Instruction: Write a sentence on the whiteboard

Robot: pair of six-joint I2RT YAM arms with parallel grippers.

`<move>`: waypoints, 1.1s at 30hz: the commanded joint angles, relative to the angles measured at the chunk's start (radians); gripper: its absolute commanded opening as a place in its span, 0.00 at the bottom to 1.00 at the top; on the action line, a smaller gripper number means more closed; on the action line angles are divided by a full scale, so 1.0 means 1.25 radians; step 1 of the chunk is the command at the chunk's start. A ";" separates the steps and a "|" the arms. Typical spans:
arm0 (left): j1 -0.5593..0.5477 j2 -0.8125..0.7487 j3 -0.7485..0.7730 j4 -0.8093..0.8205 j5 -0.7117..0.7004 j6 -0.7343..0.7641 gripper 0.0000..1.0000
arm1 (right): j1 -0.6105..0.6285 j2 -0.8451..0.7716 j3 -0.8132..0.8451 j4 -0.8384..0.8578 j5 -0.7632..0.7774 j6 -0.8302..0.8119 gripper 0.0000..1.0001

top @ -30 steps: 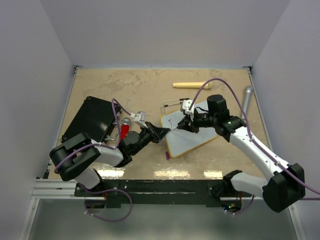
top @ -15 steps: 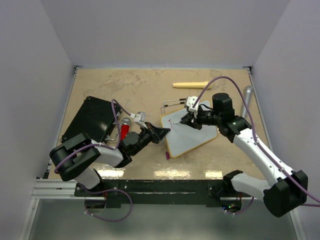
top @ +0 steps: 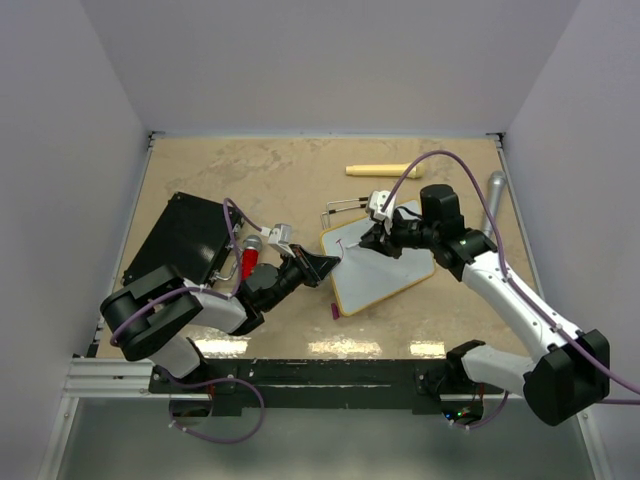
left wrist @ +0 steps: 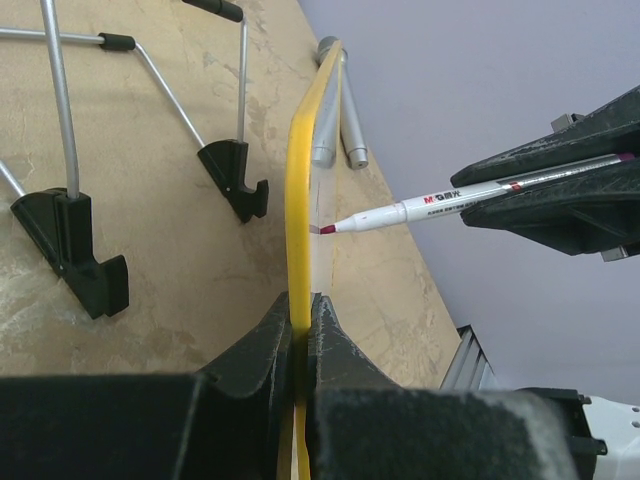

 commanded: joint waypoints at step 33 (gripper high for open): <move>-0.007 -0.001 -0.003 0.056 0.018 0.049 0.00 | -0.002 -0.014 0.000 -0.043 -0.017 -0.037 0.00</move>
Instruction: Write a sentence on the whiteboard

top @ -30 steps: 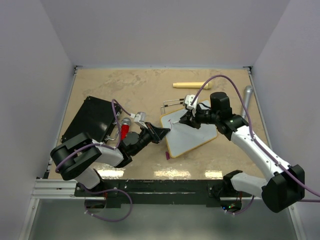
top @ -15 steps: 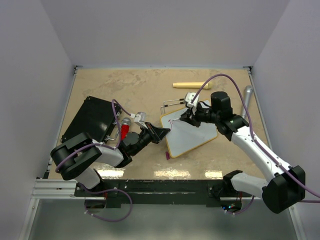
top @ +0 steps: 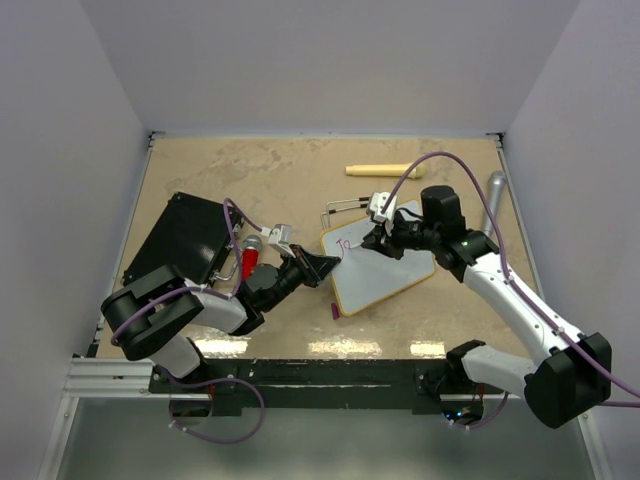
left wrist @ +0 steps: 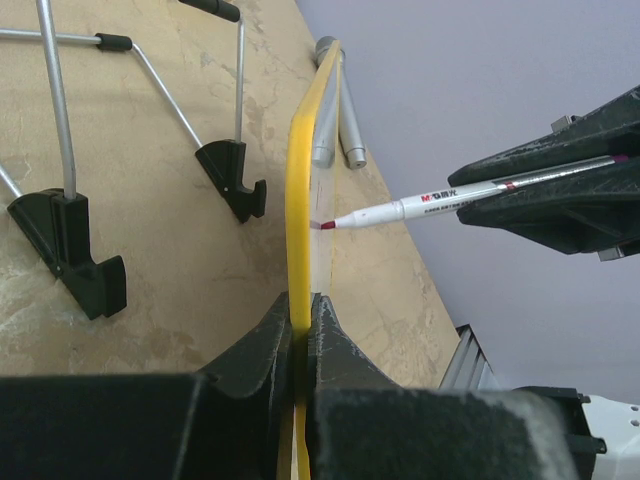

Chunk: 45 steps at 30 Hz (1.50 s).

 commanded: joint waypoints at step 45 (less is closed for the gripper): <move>-0.007 0.000 -0.004 0.056 0.023 0.050 0.00 | -0.063 0.032 0.027 0.065 -0.074 0.054 0.00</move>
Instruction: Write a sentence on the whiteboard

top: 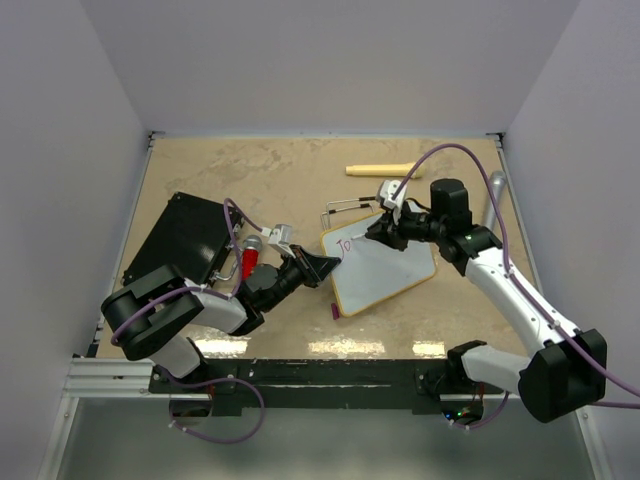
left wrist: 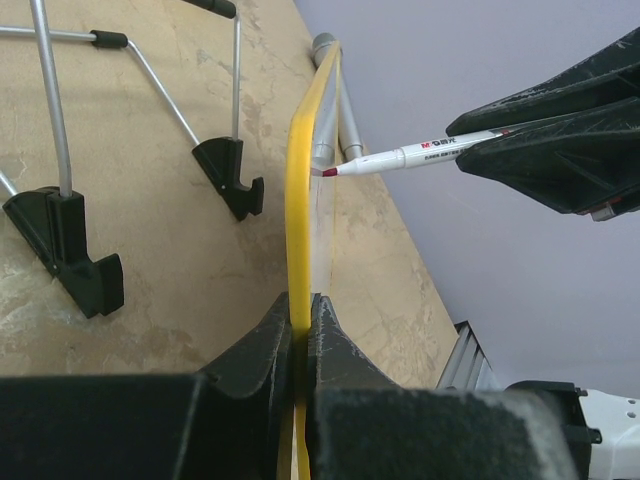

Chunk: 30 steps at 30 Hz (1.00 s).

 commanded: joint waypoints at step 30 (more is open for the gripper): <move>-0.007 0.002 -0.010 0.060 0.011 0.045 0.00 | 0.000 -0.012 0.026 -0.021 0.058 -0.022 0.00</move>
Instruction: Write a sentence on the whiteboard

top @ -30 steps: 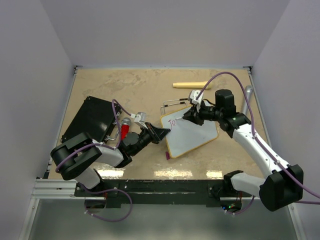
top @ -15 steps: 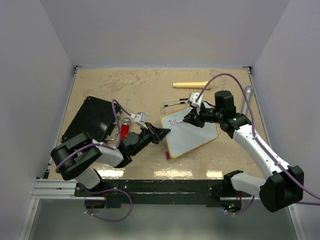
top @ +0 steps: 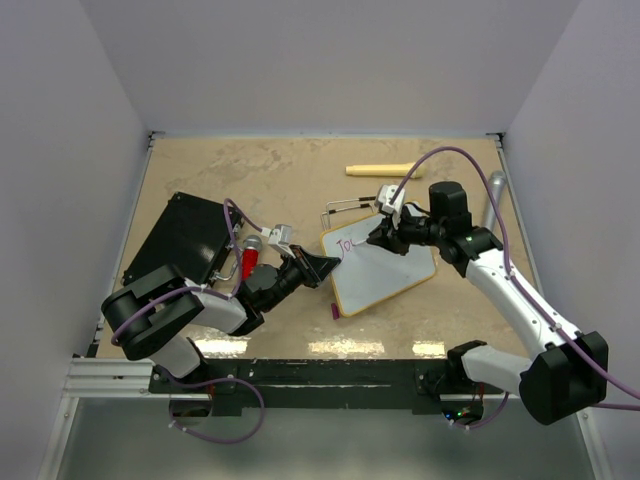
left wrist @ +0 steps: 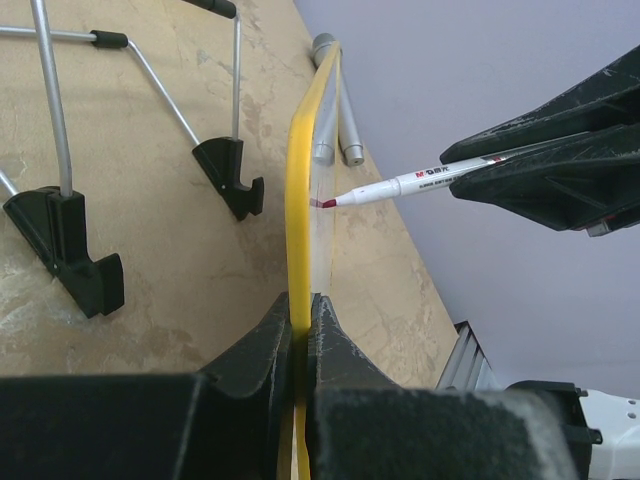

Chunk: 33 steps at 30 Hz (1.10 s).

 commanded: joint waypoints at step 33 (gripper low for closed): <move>-0.007 0.000 -0.006 0.054 0.016 0.050 0.00 | 0.008 0.009 0.017 -0.097 -0.004 -0.093 0.00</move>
